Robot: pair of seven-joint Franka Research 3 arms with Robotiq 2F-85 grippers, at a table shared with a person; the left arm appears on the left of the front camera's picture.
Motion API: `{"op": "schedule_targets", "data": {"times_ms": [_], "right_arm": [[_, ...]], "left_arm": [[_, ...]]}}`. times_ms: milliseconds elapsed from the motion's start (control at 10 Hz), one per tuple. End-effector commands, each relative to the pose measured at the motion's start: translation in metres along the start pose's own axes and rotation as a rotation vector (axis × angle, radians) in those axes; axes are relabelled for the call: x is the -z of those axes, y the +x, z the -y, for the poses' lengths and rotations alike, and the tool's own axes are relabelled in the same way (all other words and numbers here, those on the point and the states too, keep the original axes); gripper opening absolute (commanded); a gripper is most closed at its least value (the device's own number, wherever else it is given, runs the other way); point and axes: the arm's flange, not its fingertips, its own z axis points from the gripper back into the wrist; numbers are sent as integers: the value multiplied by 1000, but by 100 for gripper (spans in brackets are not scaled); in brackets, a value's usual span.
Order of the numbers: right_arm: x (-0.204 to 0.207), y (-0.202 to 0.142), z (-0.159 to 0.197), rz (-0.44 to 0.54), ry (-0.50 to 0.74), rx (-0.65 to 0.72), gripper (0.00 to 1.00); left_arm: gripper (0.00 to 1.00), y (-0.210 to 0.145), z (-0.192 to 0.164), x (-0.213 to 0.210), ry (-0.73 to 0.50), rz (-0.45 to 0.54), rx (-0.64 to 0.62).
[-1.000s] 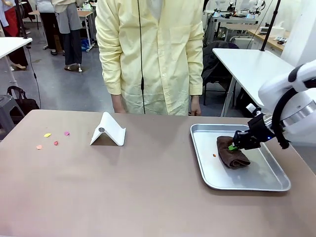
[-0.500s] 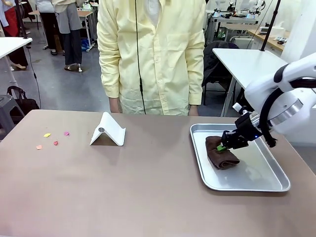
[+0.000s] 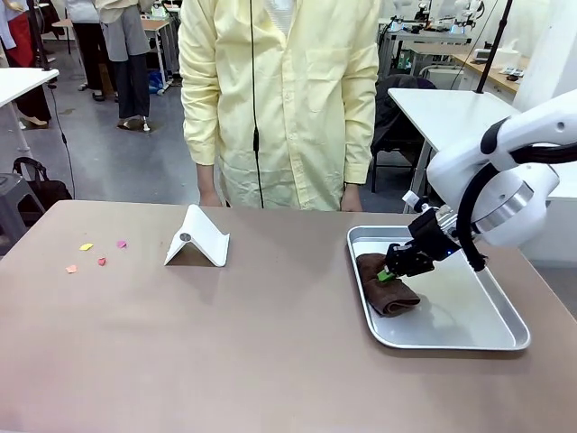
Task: Clean the surface of the table.
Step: If a person points to the right, clean the right side of the table with your right hand, and if they point to the left, clean the left side with your left hand.
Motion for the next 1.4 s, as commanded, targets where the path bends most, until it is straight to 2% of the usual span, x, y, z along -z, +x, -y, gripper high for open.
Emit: {"op": "schedule_targets", "data": {"times_ms": [0, 200, 400, 700, 1000, 1100, 1300], "right_arm": [[12, -4, 8, -15, 9, 3, 6], [-3, -6, 28, 28, -8, 54, 6], [-37, -13, 65, 108, 1, 155, 6], [-78, -29, 109, 219, 67, 265, 6], [-104, -44, 127, 296, 171, 288, 6], [-110, -48, 127, 304, 232, 268, 6], [-123, -54, 126, 251, 579, 165, 6]], "left_arm": [[0, -4, 3, -3, -9, -7, 8], [0, -4, 3, -3, -9, -7, 8], [0, -4, 3, -3, -9, -7, 8], [0, -4, 3, -3, -9, -7, 8], [0, -4, 3, -3, -9, -7, 8], [0, -4, 3, -3, -9, -7, 8], [0, -4, 3, -3, -9, -7, 8]]}}
